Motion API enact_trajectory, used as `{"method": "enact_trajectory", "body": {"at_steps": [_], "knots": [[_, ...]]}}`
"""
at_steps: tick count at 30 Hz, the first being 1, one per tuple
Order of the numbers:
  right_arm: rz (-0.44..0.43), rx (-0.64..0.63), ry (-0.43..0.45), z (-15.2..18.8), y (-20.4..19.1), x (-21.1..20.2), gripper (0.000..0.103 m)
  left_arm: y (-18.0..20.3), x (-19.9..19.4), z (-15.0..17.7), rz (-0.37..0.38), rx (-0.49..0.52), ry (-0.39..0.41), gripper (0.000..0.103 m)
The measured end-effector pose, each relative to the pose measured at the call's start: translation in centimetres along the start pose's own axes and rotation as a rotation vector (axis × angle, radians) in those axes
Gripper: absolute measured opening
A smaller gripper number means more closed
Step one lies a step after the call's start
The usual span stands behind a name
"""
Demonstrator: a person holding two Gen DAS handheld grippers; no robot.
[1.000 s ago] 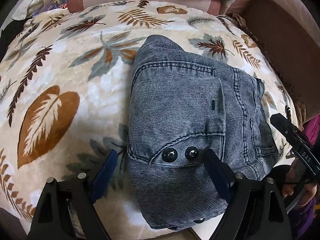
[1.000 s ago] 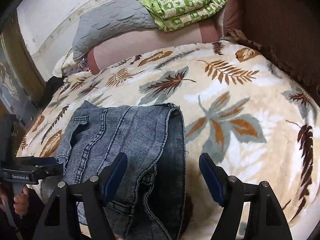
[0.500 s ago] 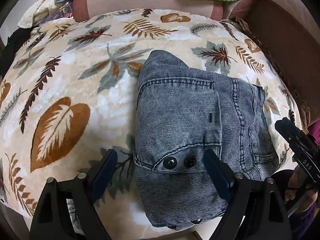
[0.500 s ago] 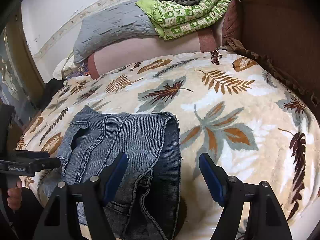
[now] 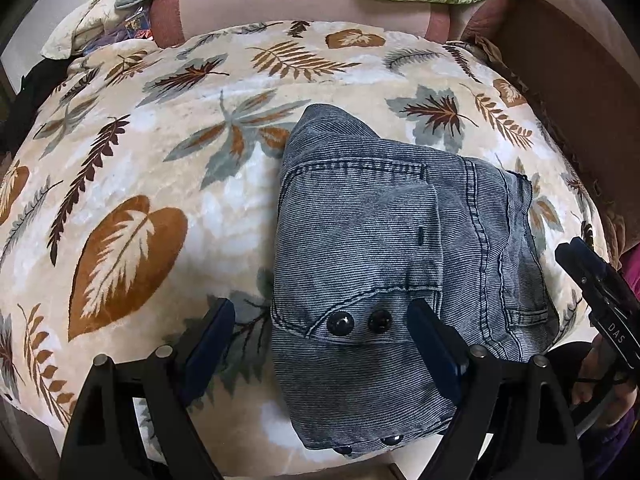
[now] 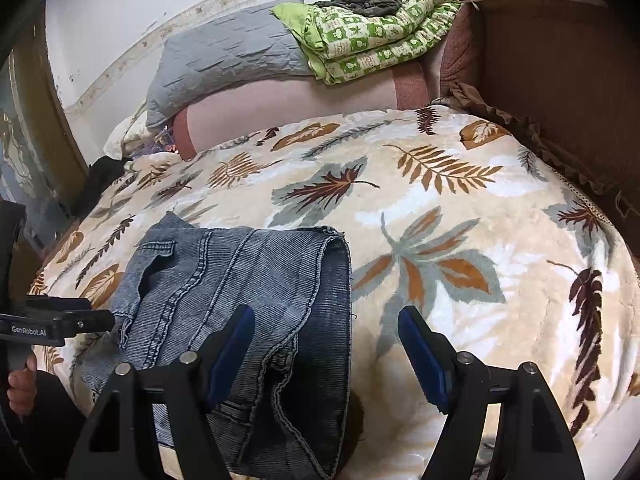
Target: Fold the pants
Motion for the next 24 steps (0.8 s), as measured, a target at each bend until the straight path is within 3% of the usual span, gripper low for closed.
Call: {"method": "enact_trajectory", "body": {"at_steps": [24], "knots": [[0.014,-0.008,-0.013,0.05,-0.08,0.39,0.077,-0.4,0.22,-0.06,-0.009,-0.009,-0.003,0.088]]}}
Point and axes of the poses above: each gripper's, at about its wrist camera, not at the fingertips, and x roughly the way its jaws point, y to its right, z to its underside, the point moved 7 cm from there along x, roughly the way its jaws point, and after that the axes turned 14 degrees about -y, right-handed, at the moved point
